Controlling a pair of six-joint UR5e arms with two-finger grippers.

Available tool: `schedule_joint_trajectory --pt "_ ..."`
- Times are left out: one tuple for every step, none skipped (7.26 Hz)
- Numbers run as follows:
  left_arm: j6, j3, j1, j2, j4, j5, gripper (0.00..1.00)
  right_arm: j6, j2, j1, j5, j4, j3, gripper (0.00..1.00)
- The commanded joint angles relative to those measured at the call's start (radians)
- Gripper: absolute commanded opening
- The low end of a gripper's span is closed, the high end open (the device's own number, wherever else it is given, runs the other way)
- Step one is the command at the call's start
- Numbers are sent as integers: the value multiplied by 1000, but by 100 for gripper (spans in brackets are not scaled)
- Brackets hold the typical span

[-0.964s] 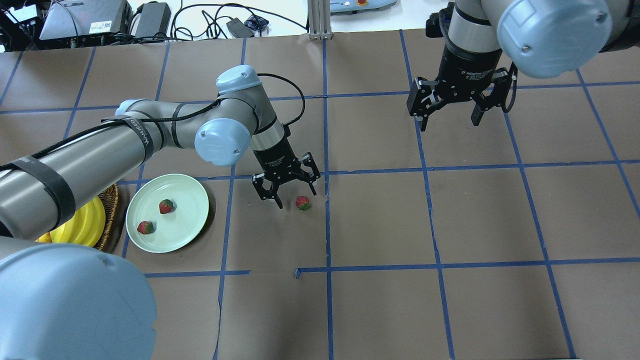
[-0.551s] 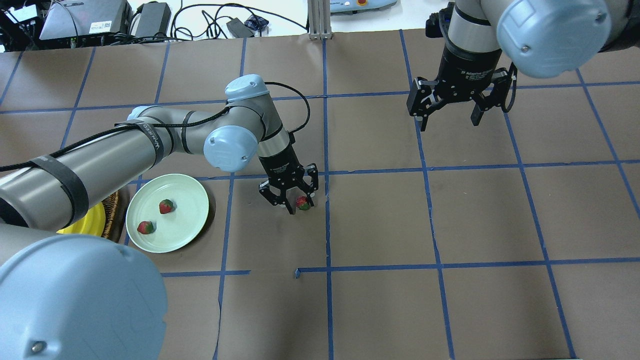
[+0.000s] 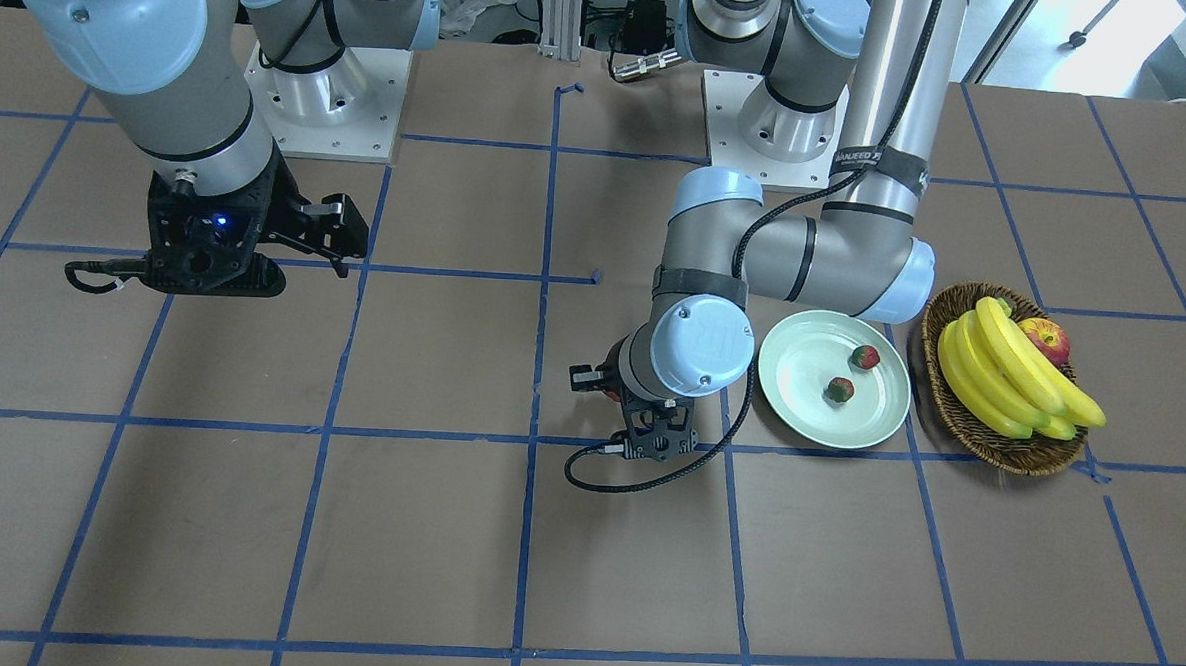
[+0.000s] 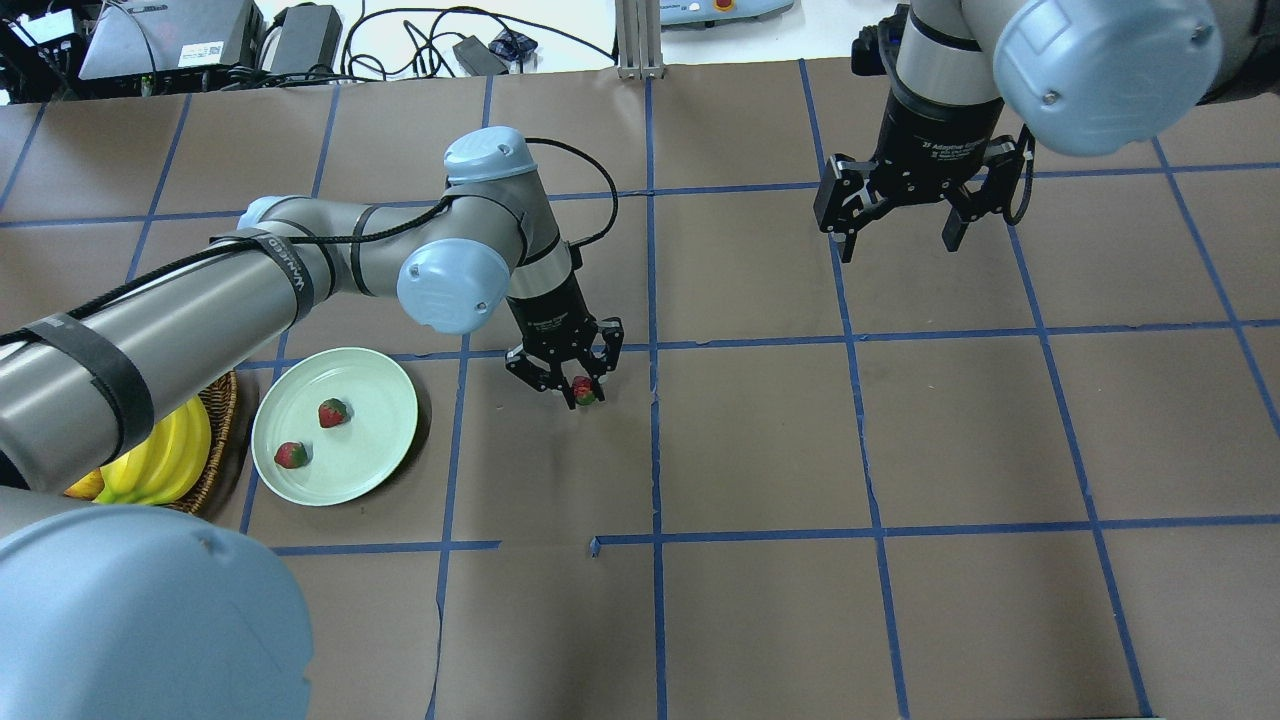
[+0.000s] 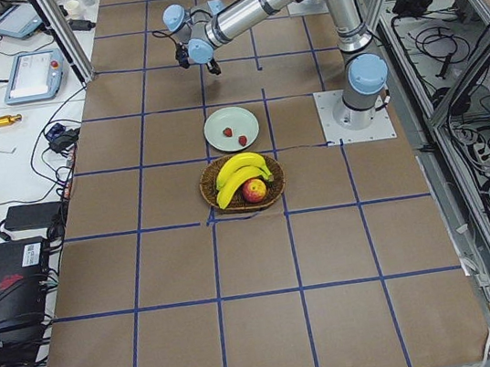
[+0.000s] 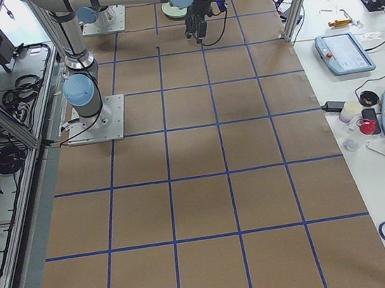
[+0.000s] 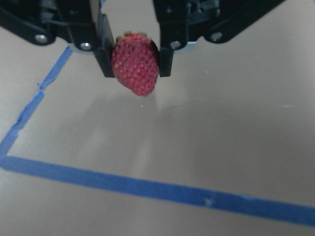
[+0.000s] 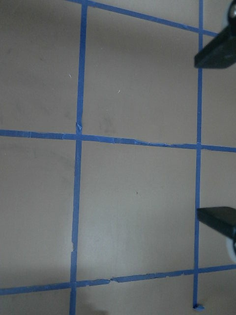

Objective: Collect all strawberries into plate
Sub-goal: 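Carry the last strawberry onto the plate and open the left gripper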

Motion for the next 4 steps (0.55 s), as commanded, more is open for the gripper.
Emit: schedule_joint_trajectory --pt "98 23 76 60 -45 119 0 0 0 -1 -2 -1 -1 100" --pt "191 12 131 79 -80 170 0 0 0 -1 -2 -1 0 100" --pt "290 9 171 88 -138 264 0 0 0 -1 0 -1 0 100" --pt "363 2 205 87 -142 308 0 0 0 -1 1 -1 0 100"
